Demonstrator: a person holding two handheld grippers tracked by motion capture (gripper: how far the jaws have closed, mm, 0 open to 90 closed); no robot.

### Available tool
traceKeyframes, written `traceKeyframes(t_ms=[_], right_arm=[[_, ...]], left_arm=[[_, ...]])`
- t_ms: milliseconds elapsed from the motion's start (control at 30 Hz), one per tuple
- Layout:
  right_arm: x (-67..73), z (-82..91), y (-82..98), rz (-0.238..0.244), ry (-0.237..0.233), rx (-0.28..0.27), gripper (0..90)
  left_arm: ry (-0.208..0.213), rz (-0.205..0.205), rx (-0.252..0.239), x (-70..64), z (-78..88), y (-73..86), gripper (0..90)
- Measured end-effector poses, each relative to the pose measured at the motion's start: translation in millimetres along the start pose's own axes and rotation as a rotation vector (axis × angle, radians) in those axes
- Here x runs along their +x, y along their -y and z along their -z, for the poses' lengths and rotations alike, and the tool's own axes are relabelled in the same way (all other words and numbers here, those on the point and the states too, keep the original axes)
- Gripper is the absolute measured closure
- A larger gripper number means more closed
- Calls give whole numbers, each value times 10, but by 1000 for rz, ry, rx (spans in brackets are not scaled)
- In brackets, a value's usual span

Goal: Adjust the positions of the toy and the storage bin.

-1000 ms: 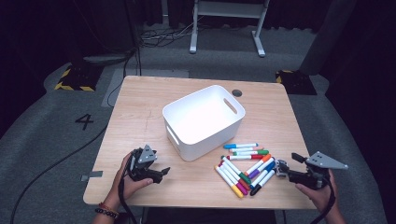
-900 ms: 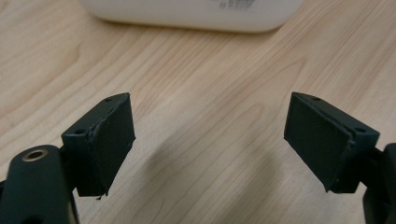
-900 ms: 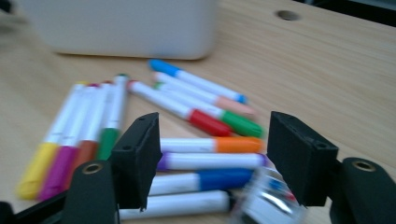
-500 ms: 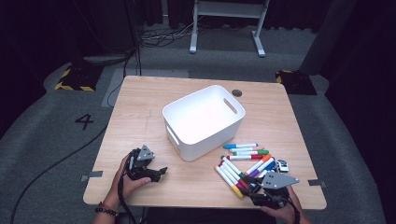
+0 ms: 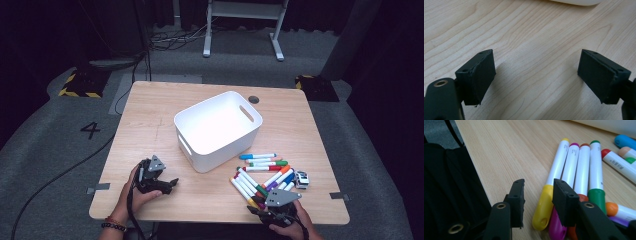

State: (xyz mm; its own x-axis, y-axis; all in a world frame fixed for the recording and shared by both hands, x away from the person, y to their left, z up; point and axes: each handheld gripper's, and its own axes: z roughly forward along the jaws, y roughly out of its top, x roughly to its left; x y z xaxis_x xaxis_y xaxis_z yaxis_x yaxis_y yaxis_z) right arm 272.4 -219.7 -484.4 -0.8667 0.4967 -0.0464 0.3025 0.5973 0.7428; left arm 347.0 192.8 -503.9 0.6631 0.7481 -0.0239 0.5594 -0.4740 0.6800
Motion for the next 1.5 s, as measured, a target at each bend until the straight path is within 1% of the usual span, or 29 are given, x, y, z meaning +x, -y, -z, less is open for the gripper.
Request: traceKeyframes(t_ms=[67,200,267,300,400,433,500,567,633,700,733,800,867,933,1000,1067,1133,1200,1233,1267,1300,1367,1467,1500], right_arm=[[4,-24,1,-3,8,11,630],[-5,-68,-5,-10,11,25,649],[9,-93,-17,-15,12,40,656],[7,-106,-22,-5,19,45,658],[20,-145,-28,-11,25,68,676],[26,-161,-27,-4,29,75,692],[23,-173,-42,-8,34,76,701],[27,-185,-57,-20,36,82,732],[26,-201,-75,-28,47,83,733],[25,-211,-82,-24,49,82,734],[27,-226,-107,-31,54,90,734],[26,-243,-128,-40,52,99,734],[16,-253,-134,-32,30,94,735],[-2,-261,-145,-51,12,101,738],[-6,-279,-164,-64,16,104,738],[-11,-285,-175,-48,15,107,739],[-25,-285,-174,-47,-3,108,740],[-36,-273,-178,-52,-12,116,751],[-46,-273,-179,-41,-11,116,751],[-48,-272,-179,-41,-12,117,751],[-48,-272,-178,-40,-12,116,751],[-47,-266,-177,-22,-20,119,751],[-45,-254,-171,-22,-18,118,751],[-51,-247,-171,-14,-18,115,751]], left_arm=[[0,0,0,0,0,0,148],[0,-1,-1,1,-1,0,148],[0,-1,0,0,0,-1,148],[0,-1,0,0,0,-1,148],[0,-1,0,0,0,0,148],[0,-1,0,0,0,-1,148],[0,-1,0,1,0,0,148],[0,0,0,0,0,0,148],[0,-1,1,0,1,0,148],[1,0,1,0,0,0,148],[0,0,0,0,0,0,148],[0,-1,0,0,0,0,148],[0,-1,0,0,0,0,148],[1,-1,1,-1,0,0,148],[0,-1,1,-1,0,0,147],[7,2,3,-2,-5,-3,144],[7,6,6,-3,-7,-6,139],[-9,-1,2,0,-9,-13,135],[-11,3,-2,-1,-15,-16,132],[-9,-7,-1,6,-18,-19,129],[-5,-1,1,2,-21,-19,127],[-6,-1,1,2,-20,-19,127],[-7,-1,0,3,-21,-19,127],[-6,-1,1,2,-20,-19,127]])
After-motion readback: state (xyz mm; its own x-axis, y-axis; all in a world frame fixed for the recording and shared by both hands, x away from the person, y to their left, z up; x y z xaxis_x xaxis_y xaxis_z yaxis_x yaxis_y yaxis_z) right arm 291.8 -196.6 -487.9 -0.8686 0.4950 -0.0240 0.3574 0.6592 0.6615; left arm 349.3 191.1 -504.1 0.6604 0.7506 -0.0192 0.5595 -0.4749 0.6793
